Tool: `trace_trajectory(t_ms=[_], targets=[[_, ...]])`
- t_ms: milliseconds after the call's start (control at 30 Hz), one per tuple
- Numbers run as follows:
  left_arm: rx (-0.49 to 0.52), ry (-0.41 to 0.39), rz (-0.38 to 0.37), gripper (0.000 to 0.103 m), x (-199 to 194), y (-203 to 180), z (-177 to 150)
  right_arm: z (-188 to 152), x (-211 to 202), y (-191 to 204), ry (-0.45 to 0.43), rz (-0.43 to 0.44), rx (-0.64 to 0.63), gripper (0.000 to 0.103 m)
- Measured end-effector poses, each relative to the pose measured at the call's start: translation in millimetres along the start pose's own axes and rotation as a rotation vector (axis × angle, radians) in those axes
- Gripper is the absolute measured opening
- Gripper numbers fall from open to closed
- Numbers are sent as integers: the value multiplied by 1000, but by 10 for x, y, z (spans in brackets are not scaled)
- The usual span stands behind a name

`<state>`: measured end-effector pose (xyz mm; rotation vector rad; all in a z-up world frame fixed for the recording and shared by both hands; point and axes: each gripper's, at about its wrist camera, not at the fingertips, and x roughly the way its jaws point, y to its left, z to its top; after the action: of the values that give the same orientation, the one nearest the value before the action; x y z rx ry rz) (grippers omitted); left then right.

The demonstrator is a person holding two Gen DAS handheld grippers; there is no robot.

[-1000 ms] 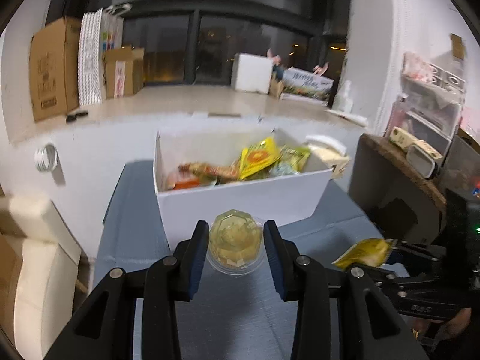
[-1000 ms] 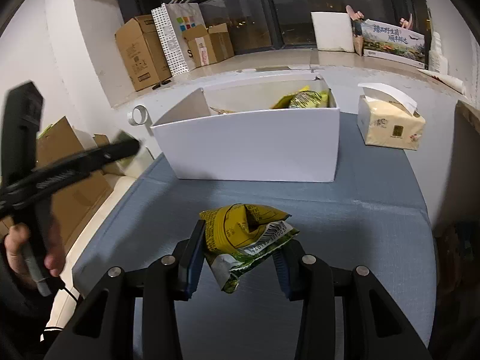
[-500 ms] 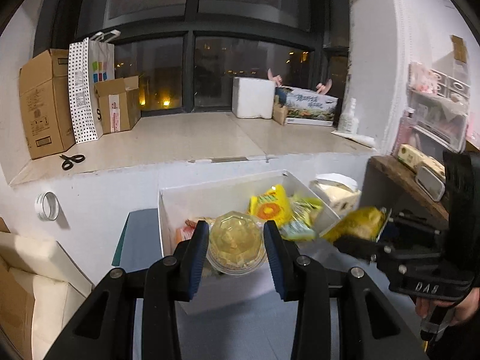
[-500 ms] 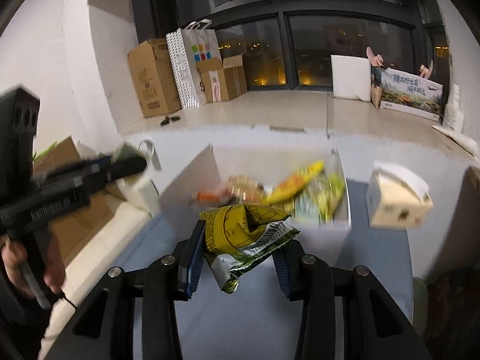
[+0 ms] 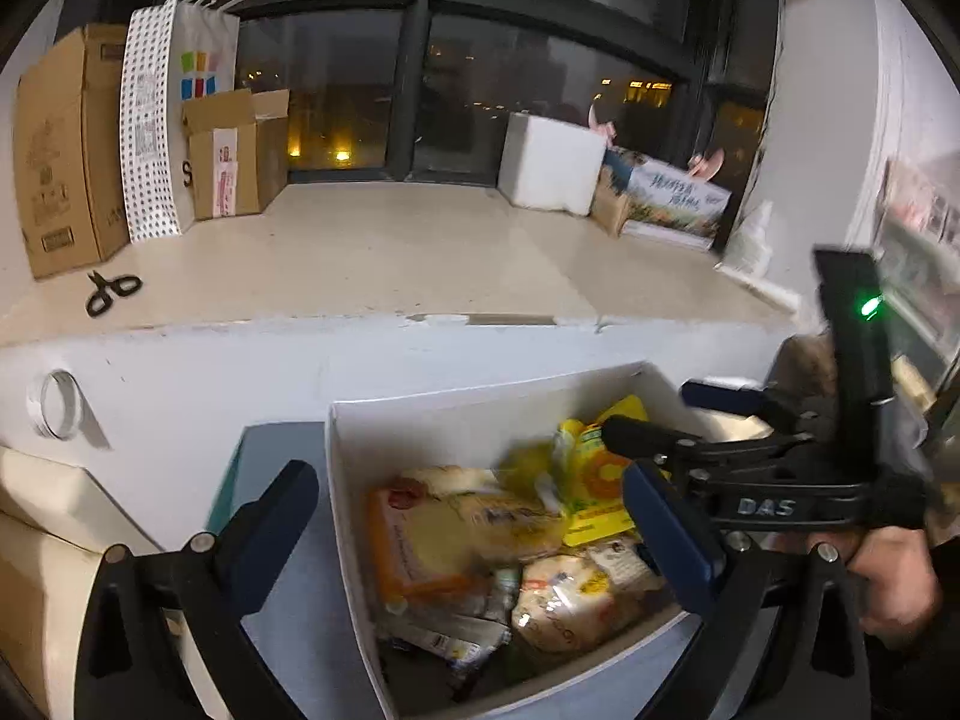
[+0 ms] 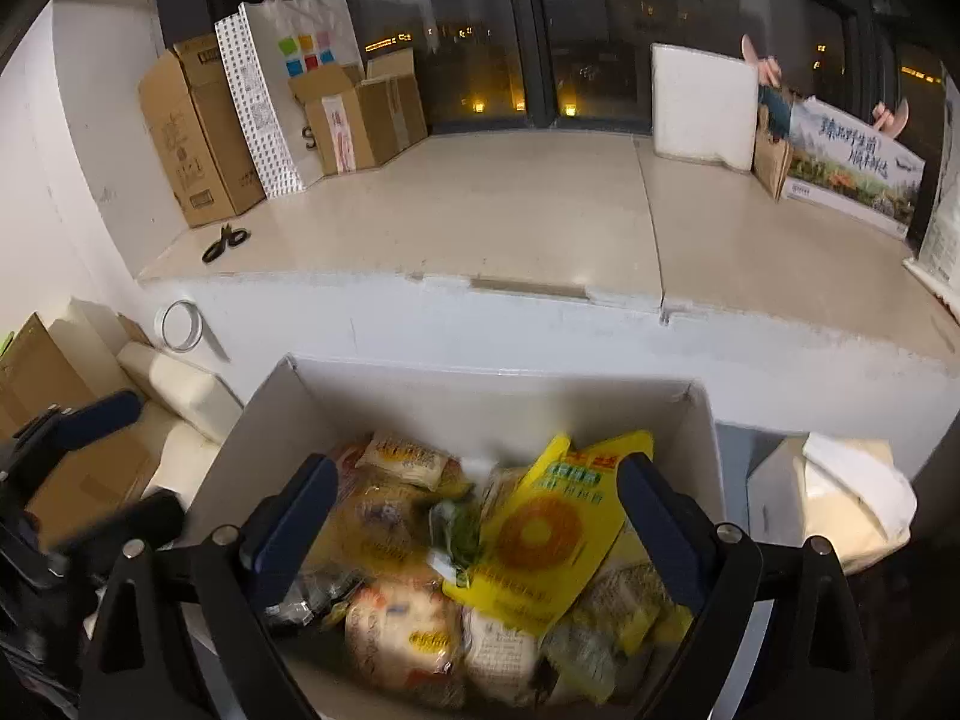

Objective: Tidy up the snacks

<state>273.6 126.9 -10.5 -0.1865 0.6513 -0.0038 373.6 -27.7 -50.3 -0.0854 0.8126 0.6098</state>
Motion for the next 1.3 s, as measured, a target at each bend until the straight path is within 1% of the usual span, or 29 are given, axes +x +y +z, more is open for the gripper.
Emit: trace_trajectory(t_ms=[67,133,167,267,333,433,567,600,667,733,833,867,1000,1033,1100,1233,1300], targets=[[13,-20,2,103,-73,8,-30,-30,-21,-35,-4,9,23,97],[36,-30,33,103,-121,-16,-49,-87,-93,-65,-27,5,35,97],[49,-35,36,103,-156,-39,-66,-108,-141,-71,-36,-4,34,97],[88,-76,56,103,-311,-126,-108,-167,-261,-110,-60,2,42,97],[113,-106,83,103,-447,-186,-133,-204,-374,-130,-82,9,48,97],[129,-147,126,103,-690,-281,-186,-293,-633,-118,-135,10,28,97],[134,-205,132,103,-1088,-425,-340,-480,-1124,-50,-234,1,-16,99],[136,-210,130,103,-1163,-457,-378,-516,-1239,-21,-255,-6,-31,103],[135,-201,124,103,-1325,-540,-467,-629,-1503,55,-301,-24,-58,103],[121,-179,109,103,-1442,-599,-557,-746,-1729,124,-338,-20,-77,103],[87,-145,86,103,-1603,-677,-747,-962,-2015,229,-369,-16,-93,103],[87,-134,78,103,-1672,-725,-835,-1041,-2100,268,-368,-11,-94,103],[69,-135,59,103,-1868,-828,-1060,-1340,-2379,398,-349,56,-96,103],[58,-132,52,103,-1924,-853,-1133,-1412,-2429,434,-330,55,-102,103],[55,-118,37,103,-1976,-888,-1210,-1574,-2545,489,-329,60,-104,103],[56,-102,17,103,-2092,-971,-1352,-1856,-2645,554,-302,15,-79,103],[76,-104,12,103,-2142,-1026,-1400,-1950,-2672,543,-286,30,-55,103]])
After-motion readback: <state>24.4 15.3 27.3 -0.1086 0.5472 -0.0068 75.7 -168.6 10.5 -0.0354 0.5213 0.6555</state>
